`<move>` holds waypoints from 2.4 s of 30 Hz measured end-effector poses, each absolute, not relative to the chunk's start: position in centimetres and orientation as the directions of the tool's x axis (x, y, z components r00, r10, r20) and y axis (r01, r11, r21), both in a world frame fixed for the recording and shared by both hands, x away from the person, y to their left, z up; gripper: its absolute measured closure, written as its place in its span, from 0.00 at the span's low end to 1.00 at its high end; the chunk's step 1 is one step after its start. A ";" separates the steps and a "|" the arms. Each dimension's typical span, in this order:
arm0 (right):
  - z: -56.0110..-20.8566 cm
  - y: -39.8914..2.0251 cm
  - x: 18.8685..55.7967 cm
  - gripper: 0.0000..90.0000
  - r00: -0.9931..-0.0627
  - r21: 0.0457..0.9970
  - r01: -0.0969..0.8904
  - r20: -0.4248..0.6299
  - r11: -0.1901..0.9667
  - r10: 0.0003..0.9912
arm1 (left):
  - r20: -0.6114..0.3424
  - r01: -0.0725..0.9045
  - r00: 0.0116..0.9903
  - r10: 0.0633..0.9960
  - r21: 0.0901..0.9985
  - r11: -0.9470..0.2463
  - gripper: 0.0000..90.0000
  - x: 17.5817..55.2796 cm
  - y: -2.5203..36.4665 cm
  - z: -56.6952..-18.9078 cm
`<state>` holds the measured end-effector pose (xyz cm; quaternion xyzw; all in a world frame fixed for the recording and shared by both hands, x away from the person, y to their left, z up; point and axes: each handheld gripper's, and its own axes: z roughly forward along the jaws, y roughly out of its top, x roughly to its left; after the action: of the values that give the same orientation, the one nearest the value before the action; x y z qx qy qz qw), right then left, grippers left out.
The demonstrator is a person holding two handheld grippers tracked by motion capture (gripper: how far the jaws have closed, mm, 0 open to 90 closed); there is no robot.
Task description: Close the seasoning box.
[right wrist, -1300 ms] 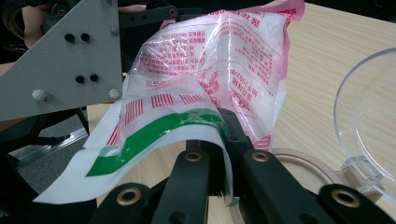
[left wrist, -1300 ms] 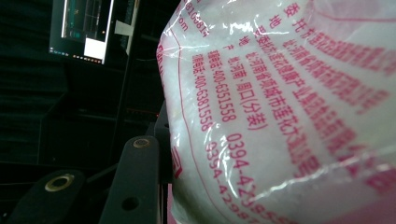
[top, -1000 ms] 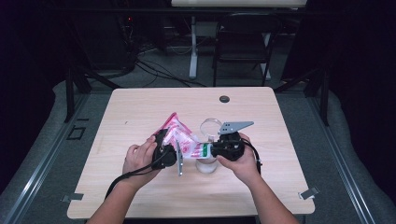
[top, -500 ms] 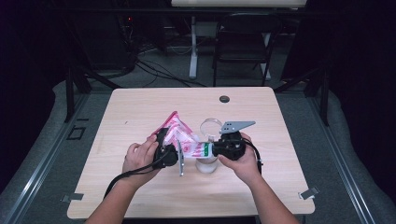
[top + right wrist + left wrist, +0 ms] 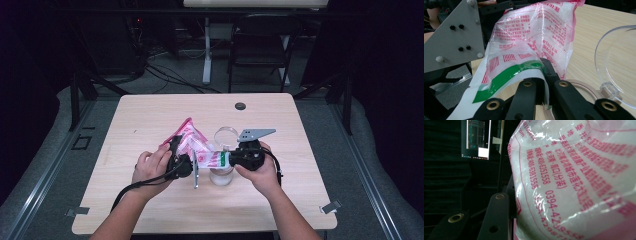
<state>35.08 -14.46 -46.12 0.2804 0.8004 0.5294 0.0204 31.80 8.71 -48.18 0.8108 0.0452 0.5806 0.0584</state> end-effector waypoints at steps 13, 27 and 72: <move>-46.7 -14.7 35.4 1.00 -0.842 0.850 0.443 0.284 0.286 0.459 | 0.946 0.001 0.309 0.099 0.104 -0.995 0.70 31.9 8.4 -48.4; -47.7 -14.6 35.9 1.00 -0.837 0.830 0.466 0.302 0.307 0.457 | 0.954 0.007 0.291 0.068 0.069 -0.998 0.70 31.9 8.3 -48.9; -48.7 -14.4 36.1 1.00 -0.823 0.803 0.496 0.312 0.331 0.474 | 0.975 -0.019 0.221 -0.002 0.002 -1.000 0.72 31.4 8.0 -48.6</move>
<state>36.12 -14.41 -48.73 0.2973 0.8158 0.4959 -0.0108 31.42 8.00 -48.64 0.7812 -0.0068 0.6242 0.0066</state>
